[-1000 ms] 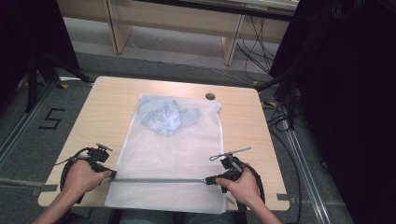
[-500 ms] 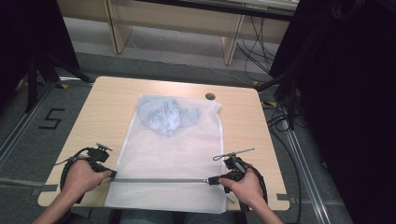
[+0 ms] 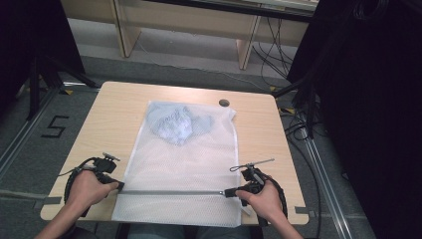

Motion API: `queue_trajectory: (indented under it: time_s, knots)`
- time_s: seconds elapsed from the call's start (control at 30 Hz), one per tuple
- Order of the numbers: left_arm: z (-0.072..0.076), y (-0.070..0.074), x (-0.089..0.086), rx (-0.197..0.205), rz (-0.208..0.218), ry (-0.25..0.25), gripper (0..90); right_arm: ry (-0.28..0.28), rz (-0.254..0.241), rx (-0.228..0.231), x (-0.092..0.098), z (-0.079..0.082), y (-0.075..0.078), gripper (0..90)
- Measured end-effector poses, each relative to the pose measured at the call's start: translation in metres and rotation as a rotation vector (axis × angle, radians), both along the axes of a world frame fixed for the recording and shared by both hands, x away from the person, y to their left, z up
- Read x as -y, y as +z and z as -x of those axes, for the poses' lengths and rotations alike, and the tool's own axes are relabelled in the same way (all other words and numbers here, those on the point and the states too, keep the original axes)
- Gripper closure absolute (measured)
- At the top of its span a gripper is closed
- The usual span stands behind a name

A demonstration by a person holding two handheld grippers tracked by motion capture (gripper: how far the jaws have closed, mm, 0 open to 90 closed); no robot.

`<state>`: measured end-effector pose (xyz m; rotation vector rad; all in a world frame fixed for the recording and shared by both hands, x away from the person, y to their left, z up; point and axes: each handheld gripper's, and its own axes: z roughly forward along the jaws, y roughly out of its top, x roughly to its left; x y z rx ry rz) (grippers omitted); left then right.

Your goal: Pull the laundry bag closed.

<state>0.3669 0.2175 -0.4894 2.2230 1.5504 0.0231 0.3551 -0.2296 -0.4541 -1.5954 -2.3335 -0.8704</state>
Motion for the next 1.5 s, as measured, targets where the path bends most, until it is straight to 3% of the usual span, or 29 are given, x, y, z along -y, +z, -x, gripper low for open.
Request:
queue_trajectory:
  time_s: [0.17, 0.27, 0.33, 0.53, 1.13, 1.2, 1.23, 1.5]
  knots:
    - [0.000, 0.000, 0.000, 0.000, 0.000, 0.000, 90.0, 0.003, -0.006, -0.010, 0.002, 0.000, 0.000, 86.8]
    - [0.000, 0.000, 0.000, 0.000, 0.001, 0.000, 90.0, 0.002, 0.005, 0.016, 0.004, 0.000, -0.001, 86.9]
    - [0.000, 0.000, 0.000, 0.000, 0.000, 0.000, 90.0, -0.011, -0.003, -0.008, 0.004, 0.001, 0.000, 86.8]
    - [0.000, 0.000, 0.000, 0.001, 0.001, 0.000, 90.0, 0.008, 0.009, 0.024, 0.008, 0.000, -0.002, 86.8]
    - [0.000, 0.000, 0.000, -0.001, -0.002, -0.006, 90.0, -0.018, 0.013, 0.009, 0.015, 0.001, -0.003, 86.8]
    - [0.000, 0.000, 0.001, 0.003, 0.005, 0.012, 90.0, -0.023, 0.006, -0.005, 0.015, 0.001, -0.003, 86.8]
    - [0.000, 0.000, 0.001, 0.003, 0.005, 0.011, 90.0, -0.014, 0.010, 0.010, 0.016, 0.001, -0.003, 86.9]
    - [0.000, 0.000, 0.001, 0.002, 0.002, 0.004, 90.0, -0.024, 0.008, 0.003, 0.019, 0.001, -0.004, 86.9]
